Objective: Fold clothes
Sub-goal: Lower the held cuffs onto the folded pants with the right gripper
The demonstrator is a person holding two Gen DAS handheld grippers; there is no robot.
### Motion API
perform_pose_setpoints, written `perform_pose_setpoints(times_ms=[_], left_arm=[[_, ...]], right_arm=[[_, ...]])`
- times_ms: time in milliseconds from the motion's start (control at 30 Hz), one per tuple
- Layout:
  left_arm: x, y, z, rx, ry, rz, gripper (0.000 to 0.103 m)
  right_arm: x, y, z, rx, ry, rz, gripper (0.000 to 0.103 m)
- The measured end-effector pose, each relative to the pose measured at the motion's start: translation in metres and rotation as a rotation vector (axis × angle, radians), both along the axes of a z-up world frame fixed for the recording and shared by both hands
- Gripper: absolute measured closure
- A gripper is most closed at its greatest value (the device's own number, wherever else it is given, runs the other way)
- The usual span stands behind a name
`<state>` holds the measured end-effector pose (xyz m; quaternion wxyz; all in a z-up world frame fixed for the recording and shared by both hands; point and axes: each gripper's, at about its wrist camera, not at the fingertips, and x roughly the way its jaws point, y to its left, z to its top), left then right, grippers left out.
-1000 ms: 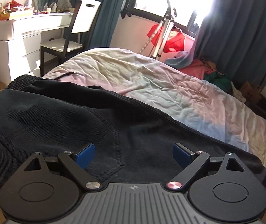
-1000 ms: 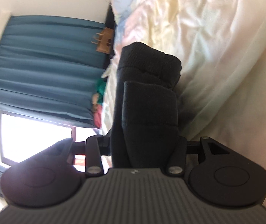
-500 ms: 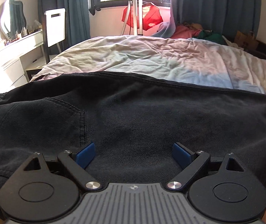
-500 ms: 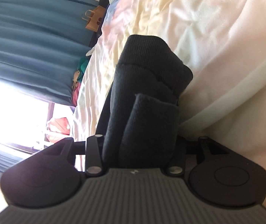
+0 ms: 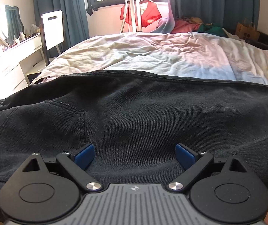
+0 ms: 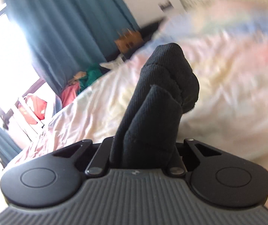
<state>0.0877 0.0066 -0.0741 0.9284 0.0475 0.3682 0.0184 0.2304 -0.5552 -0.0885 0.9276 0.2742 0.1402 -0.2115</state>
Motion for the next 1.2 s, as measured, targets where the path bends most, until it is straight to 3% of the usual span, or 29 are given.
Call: perform_pose_setpoints(times_ms=[67, 233, 300, 433, 533, 600, 700, 800, 900, 1067, 1200], left_arm=[[-0.001, 0.002, 0.007, -0.012, -0.007, -0.009, 0.009], [-0.006, 0.021, 0.035, -0.066, -0.092, 0.034, 0.009], [-0.008, 0.033, 0.05, -0.081, -0.144, 0.068, 0.009], [-0.018, 0.068, 0.08, -0.161, -0.253, 0.151, 0.008], [-0.025, 0.098, 0.093, -0.233, -0.306, 0.215, 0.008], [-0.025, 0.116, 0.091, -0.279, -0.289, 0.262, 0.008], [-0.023, 0.141, 0.084, -0.363, -0.243, 0.316, 0.009], [-0.025, 0.156, 0.078, -0.46, -0.207, 0.329, 0.009], [-0.028, 0.155, 0.082, -0.477, -0.228, 0.302, 0.009], [-0.034, 0.152, 0.09, -0.484, -0.282, 0.271, 0.009], [-0.034, 0.147, 0.087, -0.466, -0.268, 0.25, 0.009]], right_arm=[[-0.006, 0.019, 0.015, -0.132, -0.026, 0.025, 0.088], [-0.032, 0.127, 0.062, -0.42, -0.13, 0.164, 0.089], [-0.064, 0.178, 0.076, -0.549, -0.17, 0.25, 0.089], [-0.09, 0.273, 0.084, -0.702, -0.227, 0.438, 0.089], [-0.114, 0.341, 0.067, -0.785, -0.216, 0.59, 0.089], [-0.115, 0.375, 0.042, -0.833, -0.17, 0.697, 0.09], [-0.129, 0.423, -0.009, -0.885, -0.026, 0.852, 0.09], [-0.139, 0.44, -0.041, -0.919, 0.051, 0.882, 0.089], [-0.145, 0.44, -0.031, -0.898, 0.039, 0.858, 0.089], [-0.176, 0.478, 0.002, -0.89, -0.044, 0.867, 0.089], [-0.178, 0.497, -0.019, -0.882, -0.003, 0.942, 0.088]])
